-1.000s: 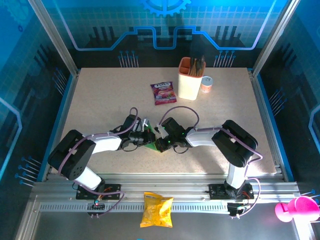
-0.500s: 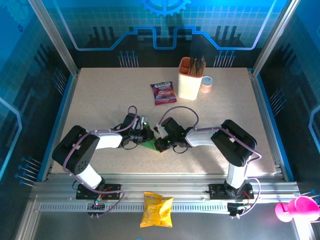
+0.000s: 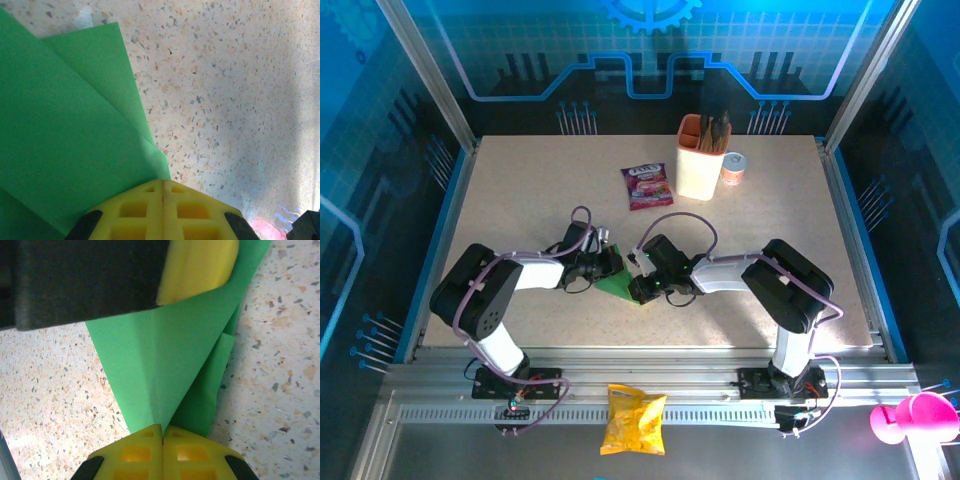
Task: Fold a paper plane with a square sheet of paper (pick it up from the middle)
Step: Fourth fold the wing at the center of the table.
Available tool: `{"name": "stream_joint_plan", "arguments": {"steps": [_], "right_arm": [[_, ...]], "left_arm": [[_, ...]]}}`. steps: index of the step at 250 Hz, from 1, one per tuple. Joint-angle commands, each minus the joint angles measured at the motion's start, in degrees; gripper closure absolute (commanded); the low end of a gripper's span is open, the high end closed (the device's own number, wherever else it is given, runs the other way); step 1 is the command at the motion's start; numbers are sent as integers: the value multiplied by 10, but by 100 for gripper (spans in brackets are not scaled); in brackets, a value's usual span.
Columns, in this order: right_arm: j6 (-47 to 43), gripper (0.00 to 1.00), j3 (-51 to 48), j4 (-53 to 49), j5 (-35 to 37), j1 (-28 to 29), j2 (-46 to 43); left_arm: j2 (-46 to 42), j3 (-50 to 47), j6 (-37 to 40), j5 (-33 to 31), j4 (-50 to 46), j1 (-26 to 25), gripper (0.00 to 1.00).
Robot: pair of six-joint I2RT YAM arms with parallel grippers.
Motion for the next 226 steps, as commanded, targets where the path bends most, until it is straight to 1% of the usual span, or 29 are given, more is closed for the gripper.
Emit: {"name": "stream_joint_plan", "arguments": {"steps": [1, 42, 76, 101, 127, 163, 171, 194, 226], "right_arm": [[4, 100, -20, -68, 8, -3, 34], [8, 100, -18, -70, -3, -6, 24], [23, 75, -31, -63, -24, -32, -36], [31, 72, -35, -72, -24, -47, -84], [32, 75, -22, -83, -33, -44, -99], [30, 86, -2, -88, -35, -18, -77], [31, 88, 18, -86, -35, -13, -68], [36, 91, 36, -79, -37, 0, -48], [42, 92, 57, -69, -38, 7, -27]], "left_arm": [[14, 13, 23, -18, -11, 11, 100], [23, 17, 26, -25, -13, 15, 100], [34, 16, 29, -29, -17, 17, 100], [39, 14, 34, -29, -17, 18, 100], [41, 13, 36, -31, -19, 18, 100], [41, 11, 40, -35, -23, 17, 100], [41, 10, 41, -36, -24, 17, 100], [41, 10, 43, -37, -26, 18, 100], [42, 12, 44, -39, -31, 18, 100]]}}
